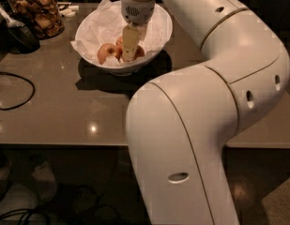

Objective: Pick apple from white bowl

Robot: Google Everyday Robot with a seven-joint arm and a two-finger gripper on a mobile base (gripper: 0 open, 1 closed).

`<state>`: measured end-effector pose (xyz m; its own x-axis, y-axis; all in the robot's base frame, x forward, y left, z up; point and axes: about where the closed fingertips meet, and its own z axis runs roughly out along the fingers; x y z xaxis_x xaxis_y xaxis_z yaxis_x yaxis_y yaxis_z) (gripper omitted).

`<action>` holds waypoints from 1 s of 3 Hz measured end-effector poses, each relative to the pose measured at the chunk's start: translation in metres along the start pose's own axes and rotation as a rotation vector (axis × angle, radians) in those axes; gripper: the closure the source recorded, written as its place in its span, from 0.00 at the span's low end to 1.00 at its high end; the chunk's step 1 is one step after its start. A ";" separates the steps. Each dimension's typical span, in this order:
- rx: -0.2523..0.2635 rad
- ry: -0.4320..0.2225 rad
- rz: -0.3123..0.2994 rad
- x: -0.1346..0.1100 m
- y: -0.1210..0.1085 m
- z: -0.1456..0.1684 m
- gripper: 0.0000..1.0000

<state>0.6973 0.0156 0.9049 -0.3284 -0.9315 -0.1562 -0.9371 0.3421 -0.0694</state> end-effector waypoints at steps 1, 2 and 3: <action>0.000 0.008 0.009 0.003 -0.005 0.005 0.35; -0.001 0.016 0.020 0.006 -0.012 0.011 0.35; -0.007 0.024 0.026 0.007 -0.014 0.017 0.35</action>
Offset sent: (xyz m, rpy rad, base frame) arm -0.0047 -0.0306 -0.0093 -0.0721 0.1121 -0.0305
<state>0.7102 0.0061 0.8881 -0.3554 -0.9250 -0.1342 -0.9290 0.3655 -0.0585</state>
